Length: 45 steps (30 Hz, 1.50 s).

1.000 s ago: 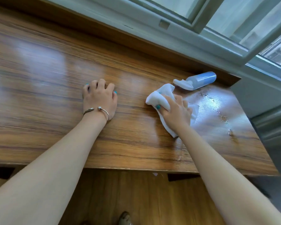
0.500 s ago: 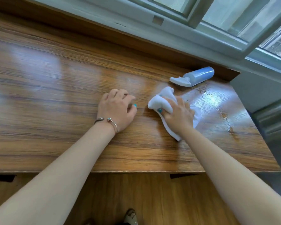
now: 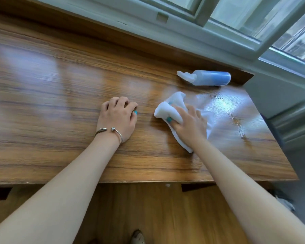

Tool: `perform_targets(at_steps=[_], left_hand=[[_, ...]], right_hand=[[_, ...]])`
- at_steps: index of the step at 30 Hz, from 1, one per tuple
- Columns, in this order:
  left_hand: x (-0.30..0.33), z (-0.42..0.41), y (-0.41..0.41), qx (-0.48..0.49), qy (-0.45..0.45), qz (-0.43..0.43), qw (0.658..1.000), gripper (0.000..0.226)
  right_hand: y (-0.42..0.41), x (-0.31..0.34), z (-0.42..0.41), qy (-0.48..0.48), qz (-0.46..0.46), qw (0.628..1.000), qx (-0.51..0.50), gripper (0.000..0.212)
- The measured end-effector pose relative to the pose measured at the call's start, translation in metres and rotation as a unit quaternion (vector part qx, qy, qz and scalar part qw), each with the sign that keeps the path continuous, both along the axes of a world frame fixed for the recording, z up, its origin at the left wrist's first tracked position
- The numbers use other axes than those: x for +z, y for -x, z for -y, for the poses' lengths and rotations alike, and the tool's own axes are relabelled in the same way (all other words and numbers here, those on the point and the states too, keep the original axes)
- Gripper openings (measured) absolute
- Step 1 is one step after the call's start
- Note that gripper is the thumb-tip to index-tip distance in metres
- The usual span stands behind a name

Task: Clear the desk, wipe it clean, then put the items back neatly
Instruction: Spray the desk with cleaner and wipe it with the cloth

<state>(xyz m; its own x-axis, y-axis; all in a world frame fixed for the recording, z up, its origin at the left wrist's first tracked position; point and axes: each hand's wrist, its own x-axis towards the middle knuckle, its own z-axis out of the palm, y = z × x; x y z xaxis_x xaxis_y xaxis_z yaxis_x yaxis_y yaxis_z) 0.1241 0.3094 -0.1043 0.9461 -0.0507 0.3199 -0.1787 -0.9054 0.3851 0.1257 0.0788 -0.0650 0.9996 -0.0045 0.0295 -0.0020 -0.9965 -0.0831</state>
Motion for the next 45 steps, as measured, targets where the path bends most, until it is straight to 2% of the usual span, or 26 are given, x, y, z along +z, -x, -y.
perform_targets(at_steps=[3,6,9,13,15,18,24,28,32,36,40,42,45], left_hand=[[0.004,0.003,0.001,-0.006,0.001,-0.007,1.0,0.026],[0.003,0.003,0.0,-0.001,-0.002,-0.009,1.0,0.026],[0.002,0.003,-0.003,0.004,-0.001,0.001,1.0,0.025],[0.007,0.006,-0.012,0.019,-0.027,0.001,0.999,0.02],[0.019,0.012,-0.033,0.041,-0.03,-0.041,0.998,0.014],[0.029,0.024,-0.076,0.069,-0.002,-0.083,0.994,0.018],[0.025,0.042,-0.123,0.095,-0.022,-0.073,0.993,0.021],[0.031,0.056,-0.127,0.119,0.005,-0.047,0.992,0.021],[0.056,0.064,-0.123,0.138,-0.025,-0.089,0.986,0.029],[0.089,0.088,-0.13,0.082,-0.019,-0.059,0.995,0.034],[0.123,0.151,-0.168,-0.047,-0.031,-0.046,0.997,0.04],[0.133,0.187,-0.191,-0.119,-0.059,-0.067,0.989,0.046],[0.133,0.231,-0.219,-0.199,-0.092,-0.142,0.965,0.062]], right_hand=[[0.077,-0.001,-0.003,0.017,0.007,0.999,0.045,0.055],[0.096,-0.004,-0.002,0.038,0.013,0.997,0.062,0.054],[0.058,-0.003,-0.003,0.039,0.011,0.999,0.026,0.052],[-0.032,-0.002,-0.007,0.016,-0.006,0.999,-0.051,0.05],[-0.077,-0.002,-0.008,0.011,-0.005,0.999,-0.046,0.048],[-0.134,-0.003,-0.004,0.004,0.007,0.999,-0.038,0.044],[-0.214,-0.003,-0.003,-0.005,0.008,1.0,0.005,0.04],[-0.237,-0.003,-0.001,-0.021,0.005,0.999,0.027,0.042],[-0.231,-0.004,0.002,-0.028,0.008,0.999,0.046,0.045],[-0.193,0.002,0.014,-0.027,0.002,0.995,0.098,0.046],[-0.137,0.0,0.036,-0.037,0.037,0.991,0.126,0.044],[-0.118,0.0,0.045,-0.042,0.037,0.988,0.144,0.044],[-0.102,0.001,0.058,-0.052,0.027,0.983,0.173,0.05]])
